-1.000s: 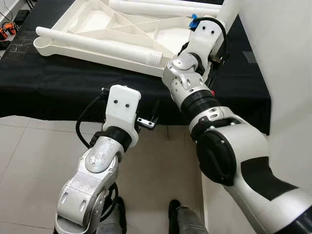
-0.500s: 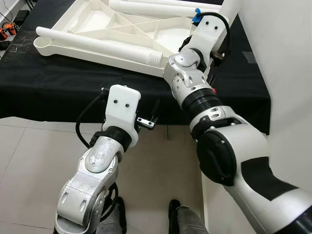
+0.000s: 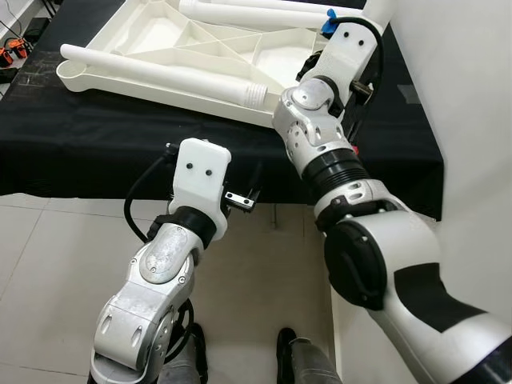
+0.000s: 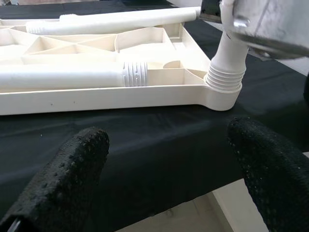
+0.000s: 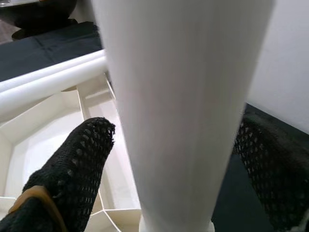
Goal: Building children table
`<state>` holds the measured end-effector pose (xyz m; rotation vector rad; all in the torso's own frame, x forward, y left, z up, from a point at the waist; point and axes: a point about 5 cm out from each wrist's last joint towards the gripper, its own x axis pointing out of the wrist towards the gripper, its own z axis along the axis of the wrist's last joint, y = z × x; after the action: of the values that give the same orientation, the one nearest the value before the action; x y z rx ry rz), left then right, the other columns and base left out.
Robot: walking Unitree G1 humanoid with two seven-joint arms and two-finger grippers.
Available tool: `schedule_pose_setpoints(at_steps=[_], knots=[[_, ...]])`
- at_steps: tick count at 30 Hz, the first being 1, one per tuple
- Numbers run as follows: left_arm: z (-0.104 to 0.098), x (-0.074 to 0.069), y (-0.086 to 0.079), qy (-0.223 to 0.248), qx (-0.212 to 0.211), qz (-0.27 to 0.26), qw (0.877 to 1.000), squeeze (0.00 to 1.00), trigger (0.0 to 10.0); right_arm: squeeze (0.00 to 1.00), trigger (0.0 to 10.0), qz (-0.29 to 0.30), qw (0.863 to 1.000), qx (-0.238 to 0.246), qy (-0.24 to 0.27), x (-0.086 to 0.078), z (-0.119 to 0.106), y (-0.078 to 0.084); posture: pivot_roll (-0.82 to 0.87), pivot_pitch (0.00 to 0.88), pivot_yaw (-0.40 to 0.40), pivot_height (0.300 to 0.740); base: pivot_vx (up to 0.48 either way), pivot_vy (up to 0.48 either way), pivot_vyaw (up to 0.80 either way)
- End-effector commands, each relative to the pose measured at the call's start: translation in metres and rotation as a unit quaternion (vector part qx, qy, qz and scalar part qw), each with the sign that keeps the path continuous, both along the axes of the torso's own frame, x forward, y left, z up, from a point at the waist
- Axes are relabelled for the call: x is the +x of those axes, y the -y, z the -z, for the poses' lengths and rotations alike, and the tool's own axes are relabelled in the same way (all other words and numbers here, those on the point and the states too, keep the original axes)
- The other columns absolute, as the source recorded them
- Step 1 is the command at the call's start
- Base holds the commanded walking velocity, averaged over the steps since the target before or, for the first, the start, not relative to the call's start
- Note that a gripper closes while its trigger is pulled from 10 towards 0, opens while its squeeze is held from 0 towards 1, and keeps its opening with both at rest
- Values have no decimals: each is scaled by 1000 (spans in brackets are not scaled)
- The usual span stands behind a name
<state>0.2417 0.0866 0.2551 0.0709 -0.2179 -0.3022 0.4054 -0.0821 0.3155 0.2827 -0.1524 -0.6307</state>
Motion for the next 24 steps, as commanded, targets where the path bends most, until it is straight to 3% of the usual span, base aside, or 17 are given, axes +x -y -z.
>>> schedule_pose_setpoints(at_steps=[1, 24], knots=[[4, 0, 2, -6, 2, 3, 1000, 0, 10000, 0, 10000, -5, 1000, -8, -4, -1, 2, -4, 89, 264, -92, 740, 0, 0, 0], [3, 0, 1, -1, 3, 2, 1000, 0, 10000, 0, 10000, -75, 997, -19, 3, -6, 4, -4, 89, 264, -90, 740, 0, 0, 0]])
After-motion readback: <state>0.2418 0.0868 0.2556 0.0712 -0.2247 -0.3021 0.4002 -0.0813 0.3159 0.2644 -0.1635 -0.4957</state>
